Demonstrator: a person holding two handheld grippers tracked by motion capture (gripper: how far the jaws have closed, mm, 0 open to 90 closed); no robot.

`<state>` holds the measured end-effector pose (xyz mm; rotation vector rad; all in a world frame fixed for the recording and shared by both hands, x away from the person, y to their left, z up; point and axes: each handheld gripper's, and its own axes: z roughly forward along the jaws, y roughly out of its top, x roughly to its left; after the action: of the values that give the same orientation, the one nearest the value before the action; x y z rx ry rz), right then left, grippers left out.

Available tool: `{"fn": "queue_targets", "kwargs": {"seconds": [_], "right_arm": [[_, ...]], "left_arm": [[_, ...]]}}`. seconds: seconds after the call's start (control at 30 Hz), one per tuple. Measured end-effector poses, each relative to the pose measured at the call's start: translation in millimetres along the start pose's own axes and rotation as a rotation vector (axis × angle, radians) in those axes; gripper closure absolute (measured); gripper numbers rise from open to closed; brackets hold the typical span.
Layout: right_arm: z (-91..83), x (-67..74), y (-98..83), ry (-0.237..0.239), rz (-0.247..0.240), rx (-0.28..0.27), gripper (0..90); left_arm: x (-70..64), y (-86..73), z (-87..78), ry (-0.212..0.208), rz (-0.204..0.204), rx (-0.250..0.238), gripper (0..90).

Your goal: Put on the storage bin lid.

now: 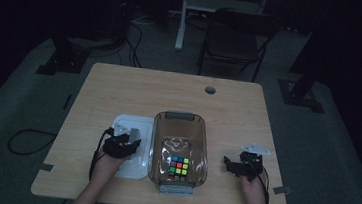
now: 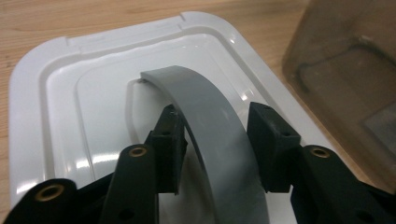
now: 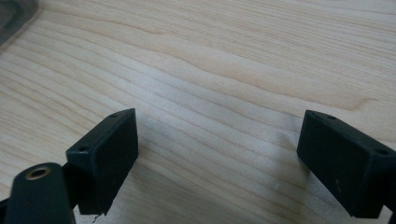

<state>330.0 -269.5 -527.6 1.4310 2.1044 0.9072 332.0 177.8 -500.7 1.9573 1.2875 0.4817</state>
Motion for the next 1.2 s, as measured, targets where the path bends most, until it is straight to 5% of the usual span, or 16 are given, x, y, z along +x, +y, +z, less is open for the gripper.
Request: {"fn": "queue_targets", "kwargs": {"seconds": [0.17,0.73,1.0,1.03,1.2], "right_arm": [[0.0,0.0,0.0,0.000,0.000,0.000,12.4],[-3.7,11.1,-0.6,0.000,-0.048,-0.012,13.2],[-8.0,26.2,3.5,0.086,-0.076,-0.044,13.6],[-9.5,35.8,5.2,0.147,-0.103,-0.092,13.7],[-10.7,45.2,7.6,0.194,-0.111,-0.114,13.6]], "left_arm": [[6.5,0.4,-3.9,0.006,-0.016,-0.018,67.9],[24.2,8.6,-33.3,-0.003,-0.037,-0.064,68.4],[28.0,11.8,-42.1,0.003,-0.044,-0.074,68.4],[29.4,12.9,-44.9,0.006,-0.041,-0.076,68.4],[29.2,13.7,-50.0,0.010,-0.045,-0.081,68.4]]}}
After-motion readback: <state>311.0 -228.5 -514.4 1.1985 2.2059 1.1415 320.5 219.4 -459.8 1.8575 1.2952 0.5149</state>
